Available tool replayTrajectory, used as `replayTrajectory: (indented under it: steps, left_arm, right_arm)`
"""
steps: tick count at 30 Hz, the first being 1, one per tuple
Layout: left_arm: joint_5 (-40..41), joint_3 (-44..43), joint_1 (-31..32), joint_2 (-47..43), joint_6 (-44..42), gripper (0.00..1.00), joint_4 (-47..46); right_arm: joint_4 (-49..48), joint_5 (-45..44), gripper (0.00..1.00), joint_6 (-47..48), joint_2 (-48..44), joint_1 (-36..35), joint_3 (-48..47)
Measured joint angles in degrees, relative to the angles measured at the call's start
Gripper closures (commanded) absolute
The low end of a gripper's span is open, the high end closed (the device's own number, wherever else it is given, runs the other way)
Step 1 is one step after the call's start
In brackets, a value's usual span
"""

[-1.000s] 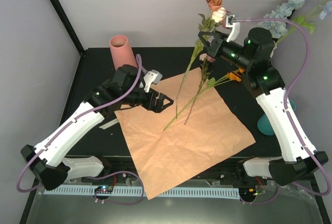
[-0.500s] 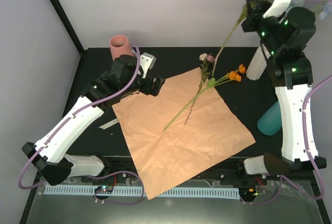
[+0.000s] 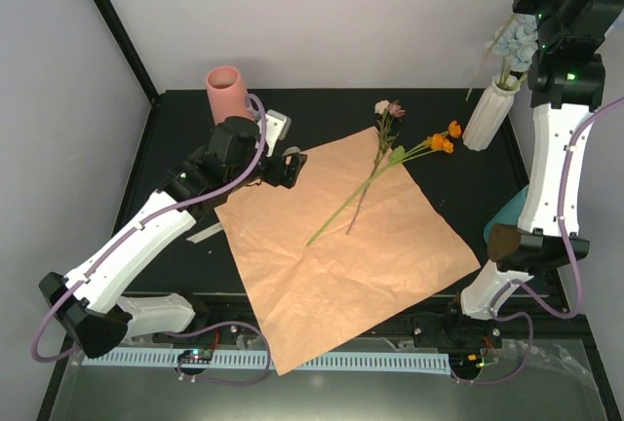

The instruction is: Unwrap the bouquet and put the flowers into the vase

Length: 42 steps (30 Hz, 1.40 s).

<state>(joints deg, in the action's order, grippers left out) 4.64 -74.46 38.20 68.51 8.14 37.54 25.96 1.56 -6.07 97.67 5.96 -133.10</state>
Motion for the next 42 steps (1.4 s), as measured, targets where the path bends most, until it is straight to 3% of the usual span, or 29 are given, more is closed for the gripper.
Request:
replayTrajectory:
  steps: [16, 42]
  left_arm:
    - [-4.4, -1.3, -2.4, 7.5, -1.9, 0.01, -7.5]
    - [-6.4, -4.1, -4.1, 10.8, -2.2, 0.01, -9.4]
  right_arm:
    - [-4.5, -2.6, 0.98, 3.3, 7.5, 7.4, -5.4]
    - [-13.0, 3.0, 0.99, 7.5, 17.5, 8.3, -5.1]
